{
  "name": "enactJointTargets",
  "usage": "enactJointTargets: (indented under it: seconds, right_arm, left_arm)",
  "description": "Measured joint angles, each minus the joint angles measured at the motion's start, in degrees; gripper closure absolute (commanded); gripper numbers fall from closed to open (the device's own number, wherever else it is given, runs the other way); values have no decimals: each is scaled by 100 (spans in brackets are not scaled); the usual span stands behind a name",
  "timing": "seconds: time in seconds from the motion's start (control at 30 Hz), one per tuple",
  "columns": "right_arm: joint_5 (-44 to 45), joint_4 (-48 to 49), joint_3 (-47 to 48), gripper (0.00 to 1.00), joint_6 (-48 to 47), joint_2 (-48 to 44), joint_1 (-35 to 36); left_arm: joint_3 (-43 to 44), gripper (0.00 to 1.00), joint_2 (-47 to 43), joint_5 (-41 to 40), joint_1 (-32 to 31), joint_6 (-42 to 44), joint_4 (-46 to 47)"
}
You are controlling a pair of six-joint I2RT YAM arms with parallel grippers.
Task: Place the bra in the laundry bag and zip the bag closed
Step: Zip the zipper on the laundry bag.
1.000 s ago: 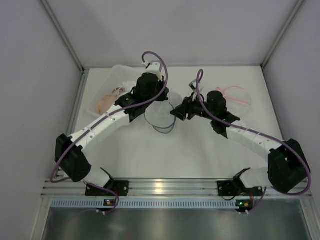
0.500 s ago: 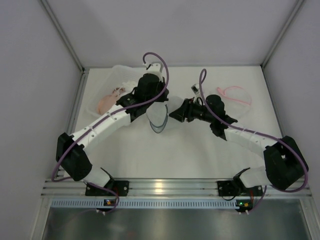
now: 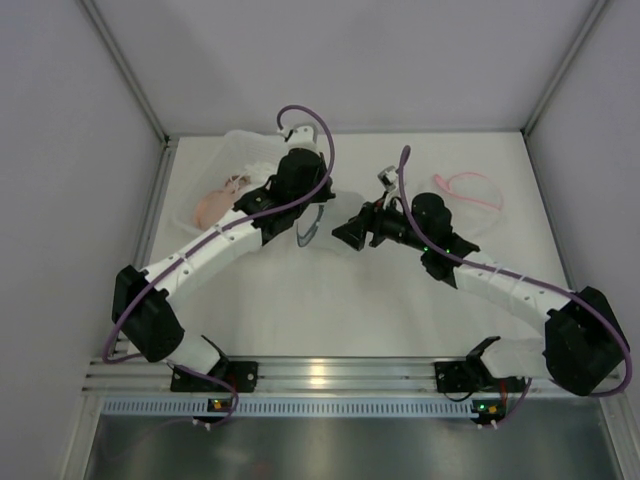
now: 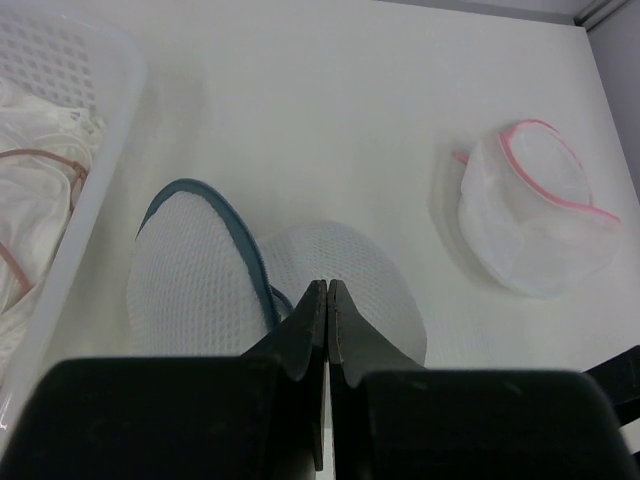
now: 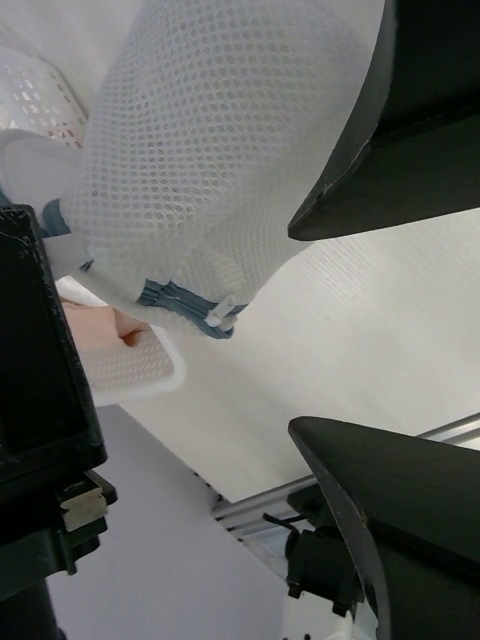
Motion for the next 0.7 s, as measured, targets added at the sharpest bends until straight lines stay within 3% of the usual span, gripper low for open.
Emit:
enactJointTargets:
  seconds: [0.7]
  right_arm:
    - [1386,-828,289,21,-885,564,258]
  left_arm:
    - [-33,100,-35,-398,-90,-146,-129]
